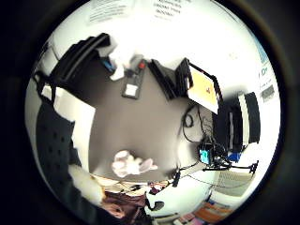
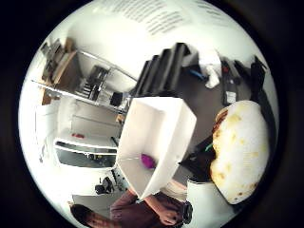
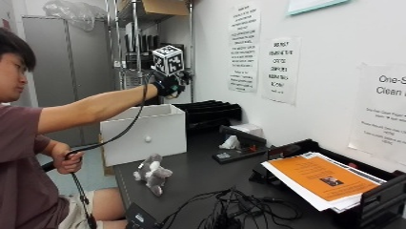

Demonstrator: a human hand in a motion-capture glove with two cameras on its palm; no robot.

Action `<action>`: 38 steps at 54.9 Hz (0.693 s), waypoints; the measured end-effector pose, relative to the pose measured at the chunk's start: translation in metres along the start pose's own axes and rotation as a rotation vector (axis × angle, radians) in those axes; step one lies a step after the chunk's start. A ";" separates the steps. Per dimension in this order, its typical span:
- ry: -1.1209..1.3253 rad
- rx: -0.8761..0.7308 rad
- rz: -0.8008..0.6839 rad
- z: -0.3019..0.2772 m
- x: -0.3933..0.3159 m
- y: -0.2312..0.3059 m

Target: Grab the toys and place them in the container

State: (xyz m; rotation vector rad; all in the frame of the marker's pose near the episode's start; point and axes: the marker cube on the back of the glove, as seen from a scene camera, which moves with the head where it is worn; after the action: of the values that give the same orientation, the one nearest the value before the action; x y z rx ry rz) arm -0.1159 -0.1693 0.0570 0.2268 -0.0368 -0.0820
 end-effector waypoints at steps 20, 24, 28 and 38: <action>-0.090 0.152 -0.222 -0.016 -0.169 -0.014; -0.098 0.165 -0.254 -0.006 -0.194 -0.017; -0.093 0.155 -0.286 0.014 -0.219 -0.021; -0.026 0.074 -0.489 0.064 -0.234 -0.005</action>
State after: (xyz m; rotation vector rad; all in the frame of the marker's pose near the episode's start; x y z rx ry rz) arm -0.3526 -0.1680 0.1121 0.3054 -0.0095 -0.5714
